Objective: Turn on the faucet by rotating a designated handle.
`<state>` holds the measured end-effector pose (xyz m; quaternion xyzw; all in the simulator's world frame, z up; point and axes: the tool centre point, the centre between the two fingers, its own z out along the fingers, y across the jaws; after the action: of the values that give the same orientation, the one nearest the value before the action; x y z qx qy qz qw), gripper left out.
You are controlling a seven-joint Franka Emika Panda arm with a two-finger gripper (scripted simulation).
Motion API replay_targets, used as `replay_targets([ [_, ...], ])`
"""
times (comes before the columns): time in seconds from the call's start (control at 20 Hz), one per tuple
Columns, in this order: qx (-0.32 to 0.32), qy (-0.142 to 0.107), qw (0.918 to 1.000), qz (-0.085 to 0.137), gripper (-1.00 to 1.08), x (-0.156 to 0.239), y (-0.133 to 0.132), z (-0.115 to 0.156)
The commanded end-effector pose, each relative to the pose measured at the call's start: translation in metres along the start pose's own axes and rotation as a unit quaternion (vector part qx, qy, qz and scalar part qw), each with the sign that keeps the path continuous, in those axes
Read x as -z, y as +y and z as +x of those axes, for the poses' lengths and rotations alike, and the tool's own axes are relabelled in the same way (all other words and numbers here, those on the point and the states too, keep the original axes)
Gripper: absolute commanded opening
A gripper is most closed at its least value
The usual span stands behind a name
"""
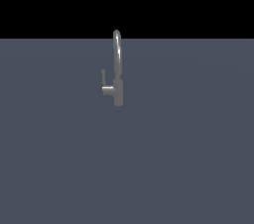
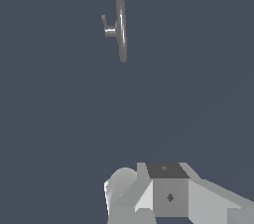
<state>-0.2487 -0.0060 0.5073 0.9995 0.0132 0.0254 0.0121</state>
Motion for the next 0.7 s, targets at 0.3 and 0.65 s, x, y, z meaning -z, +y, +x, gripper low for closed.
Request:
replay_targets([
  [0.3, 0.016, 0.001, 0.9998, 0.008, -1.0, 0.004, -0.008, 0.002],
  [0.65, 0.024, 0.001, 0.9997, 0.012, -1.0, 0.005, -0.012, 0.003],
])
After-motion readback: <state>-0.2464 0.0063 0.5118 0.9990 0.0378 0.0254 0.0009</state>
